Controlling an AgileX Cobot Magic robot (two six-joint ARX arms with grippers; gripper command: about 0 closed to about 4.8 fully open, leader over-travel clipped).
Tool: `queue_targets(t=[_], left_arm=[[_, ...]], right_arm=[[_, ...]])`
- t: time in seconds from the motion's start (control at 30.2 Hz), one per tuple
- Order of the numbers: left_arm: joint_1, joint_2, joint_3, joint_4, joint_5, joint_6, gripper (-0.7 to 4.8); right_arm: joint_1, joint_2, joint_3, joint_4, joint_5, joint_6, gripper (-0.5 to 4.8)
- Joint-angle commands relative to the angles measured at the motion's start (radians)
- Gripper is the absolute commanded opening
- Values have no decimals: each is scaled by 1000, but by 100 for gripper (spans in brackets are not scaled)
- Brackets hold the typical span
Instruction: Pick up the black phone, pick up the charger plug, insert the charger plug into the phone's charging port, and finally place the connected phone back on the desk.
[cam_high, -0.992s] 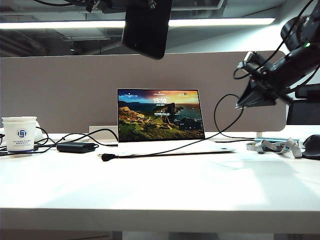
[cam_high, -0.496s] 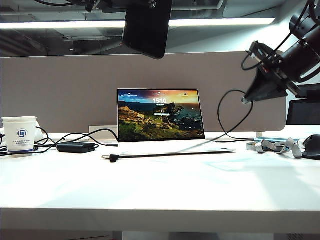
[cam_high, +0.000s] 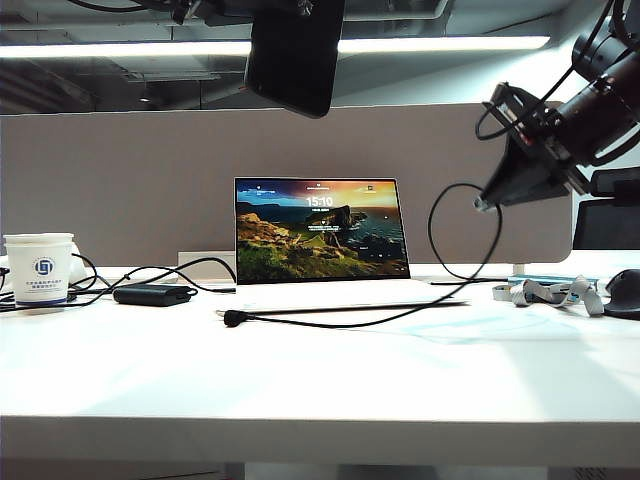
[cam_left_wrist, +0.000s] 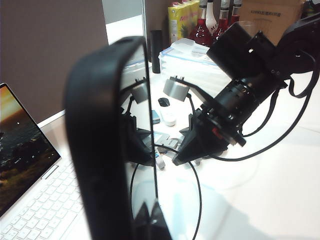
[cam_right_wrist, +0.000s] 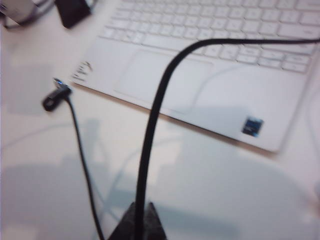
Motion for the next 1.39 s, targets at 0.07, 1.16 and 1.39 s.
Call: queue_targets(t=[0.07, 1.16, 1.39], left_arm=[[-2, -10, 5, 43, 11, 0, -5], [-2, -10, 5, 43, 10, 0, -6], [-2, -10, 5, 43, 10, 0, -6]], right_arm=[[-5, -6, 3, -18, 116, -15, -4], [-31, -6, 0, 364, 530, -13, -4], [-32, 7, 0, 308, 531, -12, -4]])
